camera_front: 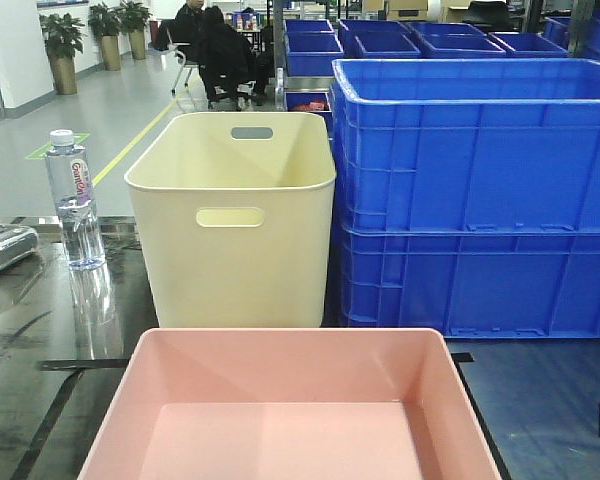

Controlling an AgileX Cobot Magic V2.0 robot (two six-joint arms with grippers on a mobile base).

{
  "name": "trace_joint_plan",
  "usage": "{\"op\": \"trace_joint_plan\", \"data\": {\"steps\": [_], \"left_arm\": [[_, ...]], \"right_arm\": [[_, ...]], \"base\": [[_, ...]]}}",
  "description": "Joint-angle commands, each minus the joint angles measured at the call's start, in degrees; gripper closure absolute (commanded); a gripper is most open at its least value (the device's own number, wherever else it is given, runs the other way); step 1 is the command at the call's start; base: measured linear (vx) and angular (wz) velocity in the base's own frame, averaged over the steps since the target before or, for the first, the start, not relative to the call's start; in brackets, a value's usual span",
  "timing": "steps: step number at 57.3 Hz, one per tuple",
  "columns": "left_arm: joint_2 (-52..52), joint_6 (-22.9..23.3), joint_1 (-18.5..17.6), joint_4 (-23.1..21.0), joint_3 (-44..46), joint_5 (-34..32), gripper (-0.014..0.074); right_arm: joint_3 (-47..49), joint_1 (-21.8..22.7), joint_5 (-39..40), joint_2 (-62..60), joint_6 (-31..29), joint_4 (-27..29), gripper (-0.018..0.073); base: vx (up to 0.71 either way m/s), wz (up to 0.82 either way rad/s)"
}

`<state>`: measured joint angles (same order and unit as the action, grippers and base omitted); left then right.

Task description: Grab pink bin and stack on right shelf

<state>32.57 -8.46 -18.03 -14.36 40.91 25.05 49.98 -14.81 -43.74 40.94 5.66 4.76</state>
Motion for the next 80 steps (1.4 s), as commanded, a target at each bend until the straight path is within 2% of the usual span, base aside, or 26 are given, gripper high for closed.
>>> {"op": "trace_joint_plan", "data": {"steps": [1,8,14,20,27,34,40,44,48,80], "left_arm": [[0.08,-0.03,-0.39,-0.43,1.59,-4.08,0.0605],[-0.02,-0.10,-0.39,-0.42,1.19,-4.22,0.0604],[-3.14,-0.10,0.77,0.07,-2.80,-7.32,0.0604],[-9.14,0.34,6.14,1.78,-10.91,-12.79,0.0604],[-18.55,3.34,12.85,7.66,-20.90,-17.02,0.0604],[-27.63,7.29,16.15,9.34,-31.40,-20.60,0.0604],[-34.28,9.49,16.91,9.75,-39.48,-23.51,0.0604],[-33.77,11.24,16.91,9.58,-44.02,-27.70,0.0604],[-33.07,12.04,16.85,9.64,-42.59,-22.90,0.0604],[-32.91,11.98,16.85,9.64,-42.44,-22.05,0.0604]], "right_arm": [[1.53,0.07,3.31,-0.14,-0.53,0.14,0.0571],[1.53,0.07,3.32,-0.14,-0.59,0.14,0.0571],[1.53,0.07,3.32,-0.14,-0.59,0.14,0.0571],[1.53,0.07,3.32,-0.14,-0.59,0.14,0.0571],[1.53,0.07,3.26,-0.14,-0.60,0.14,0.0571],[1.53,0.07,3.49,-0.14,-0.60,0.14,0.0571],[1.53,0.07,3.40,-0.14,-0.60,0.14,0.0571],[1.53,0.07,3.10,-0.14,-0.60,0.14,0.0571],[1.53,0.07,3.04,-0.14,-0.60,0.14,0.0571],[1.53,0.07,3.27,-0.04,-0.60,0.12,0.0571]], "base": [[0.00,0.00],[0.00,0.00],[0.00,0.00],[0.00,0.00],[0.00,0.00],[0.00,0.00],[0.00,0.00],[0.00,0.00],[0.00,0.01],[0.00,0.00]]}}
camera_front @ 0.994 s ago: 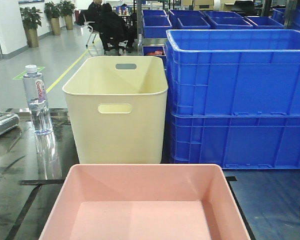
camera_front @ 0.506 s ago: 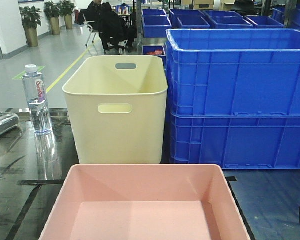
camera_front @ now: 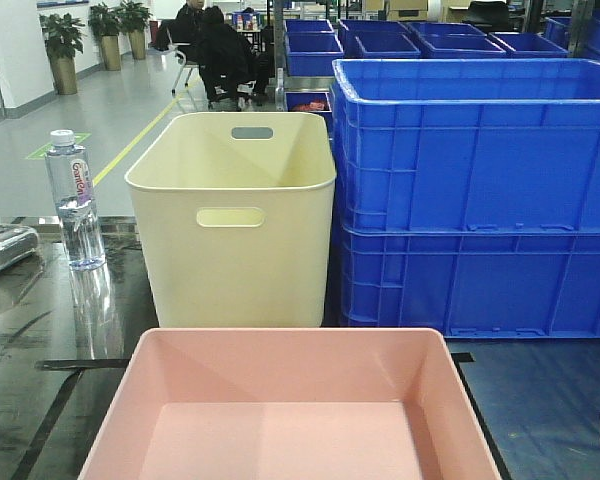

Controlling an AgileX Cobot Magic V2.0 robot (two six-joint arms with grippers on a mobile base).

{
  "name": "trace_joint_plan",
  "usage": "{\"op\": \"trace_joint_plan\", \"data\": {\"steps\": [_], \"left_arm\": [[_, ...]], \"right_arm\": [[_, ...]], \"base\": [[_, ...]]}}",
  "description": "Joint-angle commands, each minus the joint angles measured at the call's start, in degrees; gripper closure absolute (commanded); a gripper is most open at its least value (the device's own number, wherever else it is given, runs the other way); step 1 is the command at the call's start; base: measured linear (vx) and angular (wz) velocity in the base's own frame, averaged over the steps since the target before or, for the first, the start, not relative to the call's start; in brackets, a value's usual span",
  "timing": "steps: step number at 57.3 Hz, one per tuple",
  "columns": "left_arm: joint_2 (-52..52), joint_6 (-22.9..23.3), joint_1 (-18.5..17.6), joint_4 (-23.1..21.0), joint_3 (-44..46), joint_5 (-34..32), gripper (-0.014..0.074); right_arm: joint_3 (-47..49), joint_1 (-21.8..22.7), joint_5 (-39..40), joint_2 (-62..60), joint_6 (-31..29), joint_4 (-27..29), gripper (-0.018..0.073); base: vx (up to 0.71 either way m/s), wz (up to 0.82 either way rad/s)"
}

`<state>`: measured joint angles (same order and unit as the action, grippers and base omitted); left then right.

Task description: Grab pink bin and stack on right shelf

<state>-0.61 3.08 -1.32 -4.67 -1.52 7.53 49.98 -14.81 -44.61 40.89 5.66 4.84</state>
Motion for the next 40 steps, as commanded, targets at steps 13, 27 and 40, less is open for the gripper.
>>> {"op": "trace_joint_plan", "data": {"steps": [13,27,40], "left_arm": [[0.26,0.44,0.13,-0.05,-0.02,-4.53,0.0604],[0.26,0.44,0.13,-0.05,-0.02,-4.53,0.0604],[0.26,0.44,0.13,-0.05,-0.02,-4.53,0.0604]], "right_arm": [[-4.91,4.13,10.99,-7.18,-3.35,-3.70,0.0571],[-33.84,14.69,40.20,-28.10,-3.97,-6.43,0.0571],[-51.79,15.53,45.59,-42.81,-3.31,-6.60,0.0571]], "base": [[0.00,0.00],[0.00,0.00],[0.00,0.00]]}}
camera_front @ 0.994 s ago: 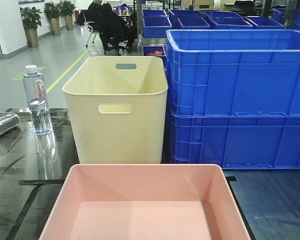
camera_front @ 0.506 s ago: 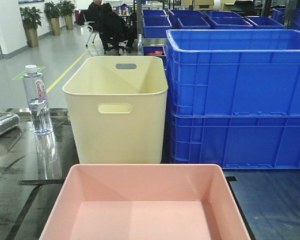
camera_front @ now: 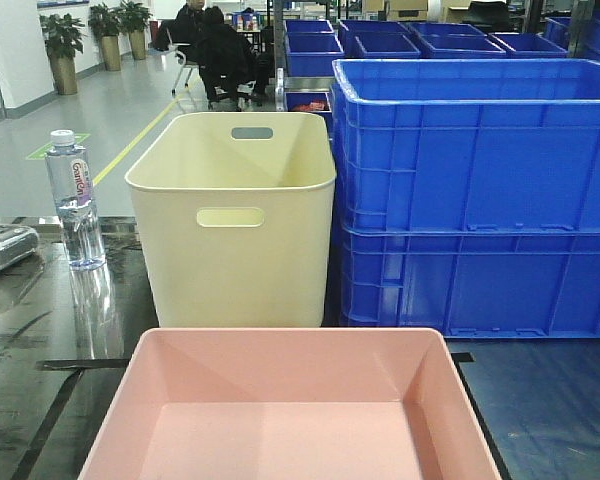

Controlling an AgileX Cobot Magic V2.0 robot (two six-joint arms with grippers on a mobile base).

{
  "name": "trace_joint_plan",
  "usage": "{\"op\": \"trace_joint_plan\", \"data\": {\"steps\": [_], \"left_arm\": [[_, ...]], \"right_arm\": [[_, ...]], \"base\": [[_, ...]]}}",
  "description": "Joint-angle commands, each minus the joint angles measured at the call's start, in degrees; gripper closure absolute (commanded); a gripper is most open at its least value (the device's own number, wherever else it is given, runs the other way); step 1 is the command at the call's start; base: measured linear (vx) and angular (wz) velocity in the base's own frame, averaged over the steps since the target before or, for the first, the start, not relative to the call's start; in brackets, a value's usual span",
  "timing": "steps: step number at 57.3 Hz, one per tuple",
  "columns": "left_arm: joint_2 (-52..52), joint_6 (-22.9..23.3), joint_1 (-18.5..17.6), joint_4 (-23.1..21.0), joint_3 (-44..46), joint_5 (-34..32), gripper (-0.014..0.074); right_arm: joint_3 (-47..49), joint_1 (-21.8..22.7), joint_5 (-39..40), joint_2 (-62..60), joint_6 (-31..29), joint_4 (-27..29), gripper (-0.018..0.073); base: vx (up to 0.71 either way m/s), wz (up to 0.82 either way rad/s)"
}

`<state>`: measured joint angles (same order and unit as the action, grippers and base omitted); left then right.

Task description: Grab pink bin and stack on right shelf

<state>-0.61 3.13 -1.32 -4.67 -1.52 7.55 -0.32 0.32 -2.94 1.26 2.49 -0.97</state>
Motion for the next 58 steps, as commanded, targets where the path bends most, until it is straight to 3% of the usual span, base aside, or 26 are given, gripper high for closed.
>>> {"op": "trace_joint_plan", "data": {"steps": [1,19,58], "left_arm": [[0.26,0.39,0.13,-0.05,-0.02,-4.55,0.0604],[0.28,0.39,0.13,-0.05,-0.02,-4.47,0.0604],[0.28,0.39,0.13,-0.05,-0.02,-4.52,0.0604]], "right_arm": [[-1.21,0.40,2.94,-2.81,-0.22,-0.95,0.0571],[-1.49,0.39,-7.26,-2.43,-0.42,-2.10,0.0571],[-1.49,0.39,-7.97,-2.43,-0.42,-2.10,0.0571]], "base": [[0.00,0.00],[0.00,0.00],[0.00,0.00]]}}
